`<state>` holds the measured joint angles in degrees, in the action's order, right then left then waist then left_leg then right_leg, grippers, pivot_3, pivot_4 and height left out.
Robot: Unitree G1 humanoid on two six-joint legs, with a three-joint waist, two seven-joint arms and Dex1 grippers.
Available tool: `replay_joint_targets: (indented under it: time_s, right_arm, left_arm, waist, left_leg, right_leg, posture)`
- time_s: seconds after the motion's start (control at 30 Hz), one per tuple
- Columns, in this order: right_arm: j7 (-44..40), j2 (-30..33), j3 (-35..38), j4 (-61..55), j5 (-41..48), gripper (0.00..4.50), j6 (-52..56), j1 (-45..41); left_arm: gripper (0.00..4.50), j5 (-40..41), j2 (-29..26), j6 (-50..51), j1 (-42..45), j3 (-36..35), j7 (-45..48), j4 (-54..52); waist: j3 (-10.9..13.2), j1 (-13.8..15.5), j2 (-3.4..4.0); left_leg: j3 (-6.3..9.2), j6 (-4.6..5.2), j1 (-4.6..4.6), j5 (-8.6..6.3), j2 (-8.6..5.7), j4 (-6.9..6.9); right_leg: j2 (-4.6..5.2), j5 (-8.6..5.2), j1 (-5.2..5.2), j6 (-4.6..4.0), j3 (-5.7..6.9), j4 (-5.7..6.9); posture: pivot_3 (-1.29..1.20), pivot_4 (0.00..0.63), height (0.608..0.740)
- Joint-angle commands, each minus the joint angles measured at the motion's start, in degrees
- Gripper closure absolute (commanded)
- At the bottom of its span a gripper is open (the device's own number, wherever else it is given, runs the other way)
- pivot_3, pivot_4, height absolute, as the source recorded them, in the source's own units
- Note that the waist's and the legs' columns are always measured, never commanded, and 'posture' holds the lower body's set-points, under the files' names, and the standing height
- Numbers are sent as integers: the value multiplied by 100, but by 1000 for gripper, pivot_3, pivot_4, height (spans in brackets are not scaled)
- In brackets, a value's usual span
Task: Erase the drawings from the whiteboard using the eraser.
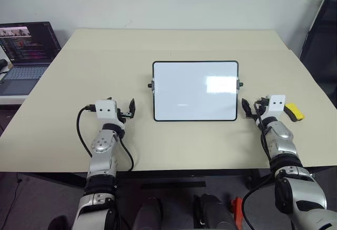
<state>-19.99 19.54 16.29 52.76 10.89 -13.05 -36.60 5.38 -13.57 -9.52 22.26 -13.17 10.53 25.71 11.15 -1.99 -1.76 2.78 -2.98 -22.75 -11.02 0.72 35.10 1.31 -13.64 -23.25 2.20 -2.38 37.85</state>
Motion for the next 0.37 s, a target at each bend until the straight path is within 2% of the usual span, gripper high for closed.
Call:
replay_joint_targets:
  time_s: [0.03,0.37]
  right_arm:
    - [165,-99,84,-447,140,9,-74,11]
    - [1019,-238,112,-1025,-62,9,-16,276]
  left_arm:
    - [0,-26,-94,-247,316,-35,-142,360]
    - [0,3,-256,-716,1004,-3,-192,1220]
  waist:
    - [0,5,0]
    - [0,22,-1]
  left_leg:
    - [0,0,0,0,0,0]
    - [4,0,-4,0,-1,0]
  right_leg:
    - [0,0,0,0,1,0]
    - [1,1,0,2,4,-3]
  posture:
    - [0,150,740]
    - [0,150,740]
